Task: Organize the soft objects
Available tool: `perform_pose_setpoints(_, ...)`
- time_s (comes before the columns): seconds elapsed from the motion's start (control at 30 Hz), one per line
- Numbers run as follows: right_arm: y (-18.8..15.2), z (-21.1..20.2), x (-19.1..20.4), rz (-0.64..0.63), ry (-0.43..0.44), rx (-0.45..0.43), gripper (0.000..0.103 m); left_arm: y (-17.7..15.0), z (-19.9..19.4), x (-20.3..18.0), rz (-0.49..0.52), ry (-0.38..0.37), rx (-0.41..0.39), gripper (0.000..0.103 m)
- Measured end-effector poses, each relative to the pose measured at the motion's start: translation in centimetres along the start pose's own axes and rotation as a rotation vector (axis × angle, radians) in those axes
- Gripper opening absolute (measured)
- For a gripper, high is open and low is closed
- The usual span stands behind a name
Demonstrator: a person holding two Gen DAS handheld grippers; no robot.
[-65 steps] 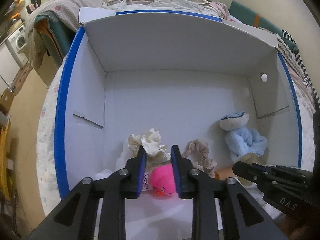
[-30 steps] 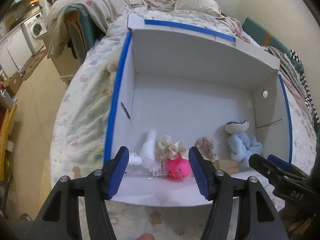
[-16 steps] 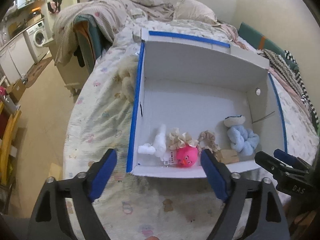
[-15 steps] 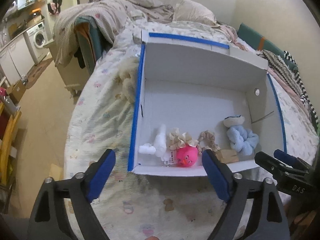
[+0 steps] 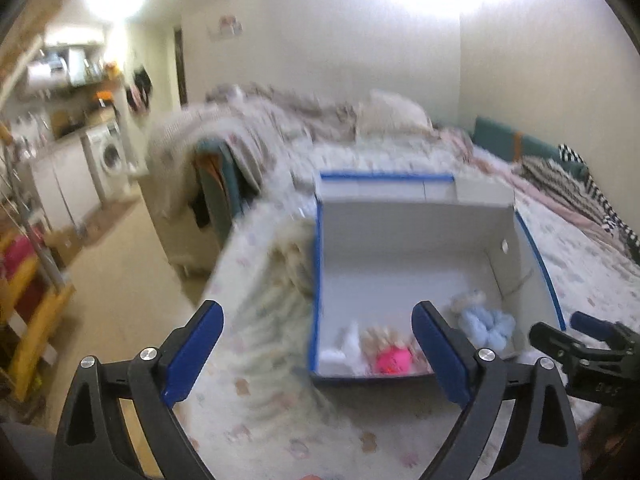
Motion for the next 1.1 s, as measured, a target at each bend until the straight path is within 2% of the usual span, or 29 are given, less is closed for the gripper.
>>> perform_pose_setpoints(0.07,0.4,-0.7,0.3,-0.025,-0.025,-0.037,0.103,0.5,-1.2,0.5,-0.002,0.026,-0.064,0.102)
perform_pose_setpoints(0.17,0.8,-1.3,0.7,-0.040,-0.031,-0.071,0.103,0.8,-1.9,1.0,-0.022,0.020,-0.090,0.102)
perform_pose_setpoints(0.43,0.8,-0.7,0.9,-0.047,-0.032,-0.067,0.103,0.0,-0.4,1.0,-0.042,0.016,-0.016,0.102)
perform_pose_setpoints(1.1,0.5,-0.3,0.8,-0.045,-0.043,-0.046,0.103,-0.6,-0.4,0.3,-0.018,0.017,-0.005,0.102)
Point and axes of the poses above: each gripper's, at about its wrist camera, not at the fingertips, and z roughly the way its jaws point, x to its left, y to its top, the point moved 7 cm from there along z, roughly the way its jaws point, and after that the axes turned 12 degrees about y, right-handed, at the moved point
